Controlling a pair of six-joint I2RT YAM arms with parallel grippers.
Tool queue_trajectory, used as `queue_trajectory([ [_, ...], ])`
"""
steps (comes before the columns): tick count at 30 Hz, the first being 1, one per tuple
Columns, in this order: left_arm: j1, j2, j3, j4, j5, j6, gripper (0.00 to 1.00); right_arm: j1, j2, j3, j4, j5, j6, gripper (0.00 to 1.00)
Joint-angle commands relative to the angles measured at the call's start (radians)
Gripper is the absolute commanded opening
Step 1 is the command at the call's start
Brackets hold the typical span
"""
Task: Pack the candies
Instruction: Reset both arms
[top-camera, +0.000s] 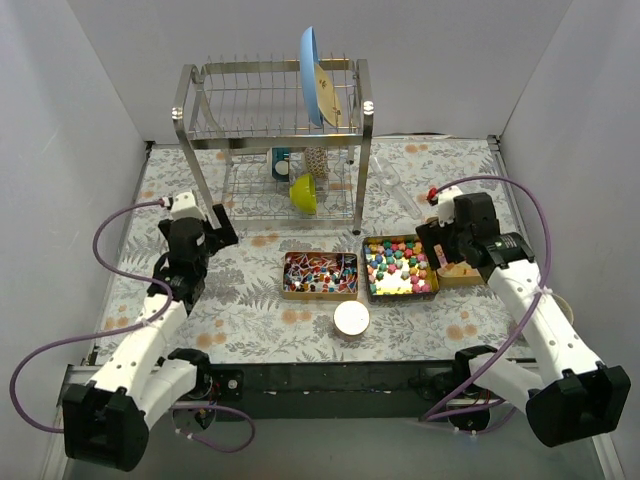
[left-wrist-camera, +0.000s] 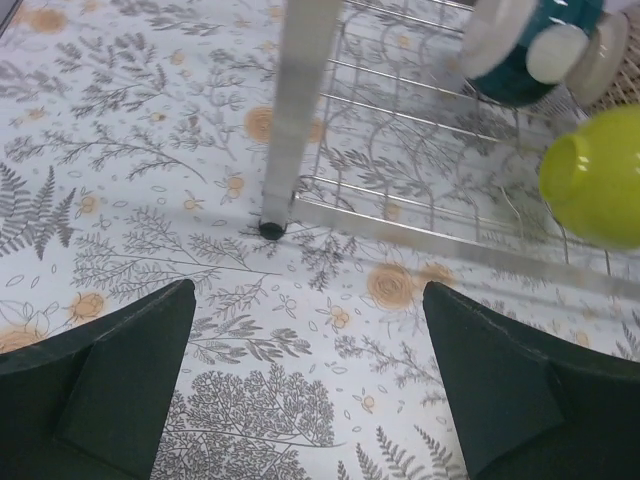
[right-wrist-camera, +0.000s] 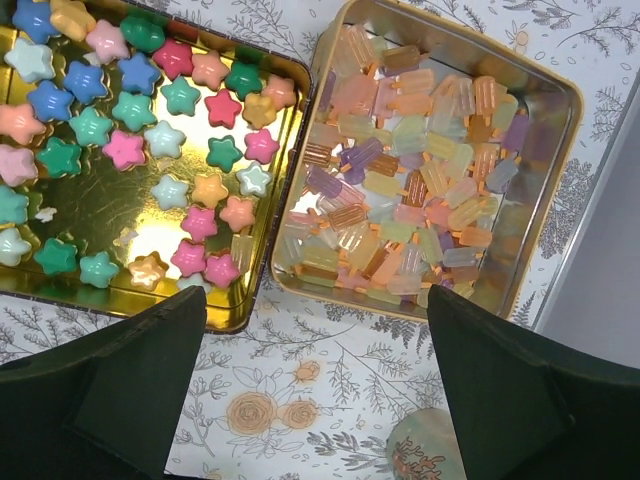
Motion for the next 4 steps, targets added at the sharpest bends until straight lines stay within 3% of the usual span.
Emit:
queue_trajectory([
  [1, 0.087, 0.071, 0.074, -0.081, -0.036, -0.190, 0.98, -0.011, -0.034, -0.007, 0.041, -0.048, 0.026, 0.98],
  [4, 0.107, 0.121, 0.117, -0.079, -0.052, -0.239, 0.98, -0.012, -0.039, -0.006, 0.063, -0.056, 0.019, 0.98],
])
